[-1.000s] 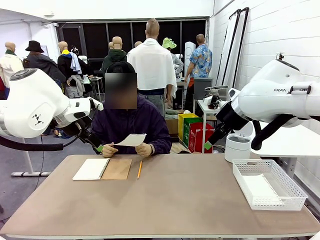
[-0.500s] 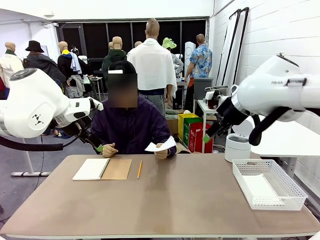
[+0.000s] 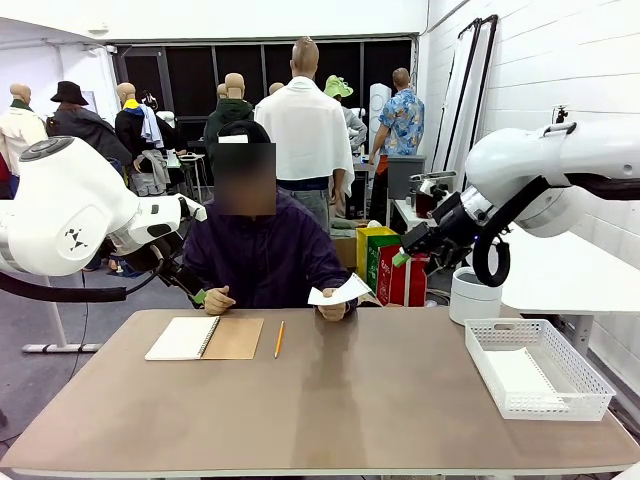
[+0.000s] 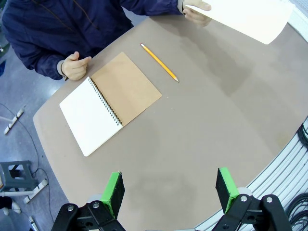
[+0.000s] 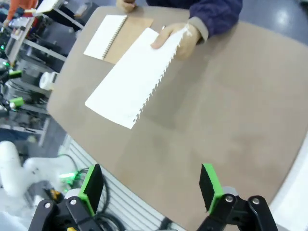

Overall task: Sort the paper based on its condition.
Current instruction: If a person hands you a paper, place it in the Organizing basket , and if it's crumpled, put it in the Trash can.

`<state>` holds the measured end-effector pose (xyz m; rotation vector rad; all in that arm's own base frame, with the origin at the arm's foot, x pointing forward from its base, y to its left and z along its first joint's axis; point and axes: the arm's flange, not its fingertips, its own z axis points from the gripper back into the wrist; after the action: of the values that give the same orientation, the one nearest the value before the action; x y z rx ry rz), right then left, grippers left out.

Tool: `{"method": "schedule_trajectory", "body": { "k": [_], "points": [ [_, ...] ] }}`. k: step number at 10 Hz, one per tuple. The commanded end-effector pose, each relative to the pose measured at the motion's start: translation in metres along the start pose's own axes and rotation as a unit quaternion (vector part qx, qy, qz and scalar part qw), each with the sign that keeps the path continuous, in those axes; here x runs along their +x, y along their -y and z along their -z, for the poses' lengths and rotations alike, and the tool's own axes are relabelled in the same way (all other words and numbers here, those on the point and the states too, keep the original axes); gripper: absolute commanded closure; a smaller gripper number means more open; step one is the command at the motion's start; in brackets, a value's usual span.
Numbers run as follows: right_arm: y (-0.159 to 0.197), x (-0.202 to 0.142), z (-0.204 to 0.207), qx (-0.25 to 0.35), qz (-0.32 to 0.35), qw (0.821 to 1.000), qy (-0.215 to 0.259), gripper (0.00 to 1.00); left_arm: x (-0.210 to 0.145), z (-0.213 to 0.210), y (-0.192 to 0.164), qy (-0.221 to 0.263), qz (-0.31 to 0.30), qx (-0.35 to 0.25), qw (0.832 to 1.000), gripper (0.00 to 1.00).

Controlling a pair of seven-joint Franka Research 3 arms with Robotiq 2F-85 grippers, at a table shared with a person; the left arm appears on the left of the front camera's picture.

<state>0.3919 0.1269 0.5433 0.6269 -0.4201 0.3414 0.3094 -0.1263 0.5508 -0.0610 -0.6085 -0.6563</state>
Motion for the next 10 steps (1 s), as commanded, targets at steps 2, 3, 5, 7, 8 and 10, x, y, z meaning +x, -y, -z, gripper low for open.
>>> {"method": "schedule_trajectory", "body": {
  "k": [2,3,5,7,8,10],
  "points": [
    [0.009,0.0,0.006,0.025,0.043,0.999,-0.02,0.0,-0.001,0.0,-0.001,-0.002,-0.001,-0.001,1.0,0.0],
    [0.009,-0.001,0.006,0.015,0.027,0.999,-0.006,0.0,-0.001,0.0,-0.001,-0.002,-0.001,-0.001,1.0,0.0],
    [0.009,-0.001,0.006,0.015,0.027,0.999,-0.006,0.0,-0.001,0.0,-0.001,-0.002,-0.001,-0.001,1.0,0.0],
    [0.009,-0.001,0.006,0.015,0.027,0.999,-0.006,0.0,-0.001,0.0,-0.001,-0.002,-0.001,-0.001,1.0,0.0],
    [0.008,-0.003,0.006,0.009,0.033,0.999,-0.011,0.0,-0.001,0.0,-0.001,-0.002,-0.001,-0.001,1.0,0.0],
    [0.025,0.016,0.022,0.074,0.096,0.992,-0.02,0.0,-0.001,0.0,-0.001,-0.002,-0.001,-0.001,1.0,0.0]
  ]
}}
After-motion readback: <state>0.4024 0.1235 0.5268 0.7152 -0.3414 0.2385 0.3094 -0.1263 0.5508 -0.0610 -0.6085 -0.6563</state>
